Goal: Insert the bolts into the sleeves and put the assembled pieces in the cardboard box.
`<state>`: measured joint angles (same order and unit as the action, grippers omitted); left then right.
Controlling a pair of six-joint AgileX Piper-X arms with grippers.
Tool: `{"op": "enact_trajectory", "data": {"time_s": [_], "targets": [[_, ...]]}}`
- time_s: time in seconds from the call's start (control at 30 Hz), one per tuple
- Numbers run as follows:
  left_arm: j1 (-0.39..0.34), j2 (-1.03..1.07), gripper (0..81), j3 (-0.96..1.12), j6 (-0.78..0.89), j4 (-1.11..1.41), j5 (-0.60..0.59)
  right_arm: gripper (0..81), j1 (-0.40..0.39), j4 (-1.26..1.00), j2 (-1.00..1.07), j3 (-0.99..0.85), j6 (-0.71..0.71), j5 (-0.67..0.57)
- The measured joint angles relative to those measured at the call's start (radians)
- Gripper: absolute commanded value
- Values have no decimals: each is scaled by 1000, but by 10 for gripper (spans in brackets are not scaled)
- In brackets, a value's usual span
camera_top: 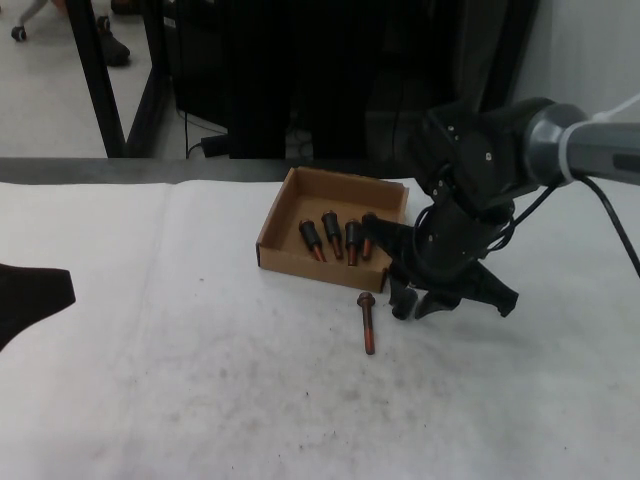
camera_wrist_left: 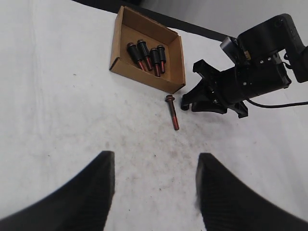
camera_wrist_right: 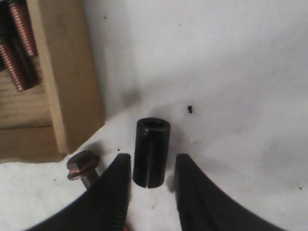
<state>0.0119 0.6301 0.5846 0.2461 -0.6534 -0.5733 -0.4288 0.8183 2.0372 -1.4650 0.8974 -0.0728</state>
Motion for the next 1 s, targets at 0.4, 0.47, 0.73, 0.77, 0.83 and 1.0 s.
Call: {"op": "enact_trajectory", "data": {"time_s": [0.4, 0.47, 0.73, 0.77, 0.83, 1.0], "targets": [[0, 0, 489, 0, 1, 3, 1, 309, -9, -16, 23, 0, 21, 0], [0, 0, 489, 0, 1, 3, 1, 309, -9, -17, 23, 0, 22, 0], [0, 0, 489, 0, 1, 3, 1, 309, -9, -17, 31, -2, 22, 0], [0, 0, 489, 0, 1, 3, 1, 308, -9, -17, 31, -2, 22, 0], [0, 0, 489, 0, 1, 3, 1, 277, -9, -17, 31, -2, 22, 0], [0, 0, 489, 0, 1, 3, 1, 95, -9, -17, 31, -2, 14, 11]]}}
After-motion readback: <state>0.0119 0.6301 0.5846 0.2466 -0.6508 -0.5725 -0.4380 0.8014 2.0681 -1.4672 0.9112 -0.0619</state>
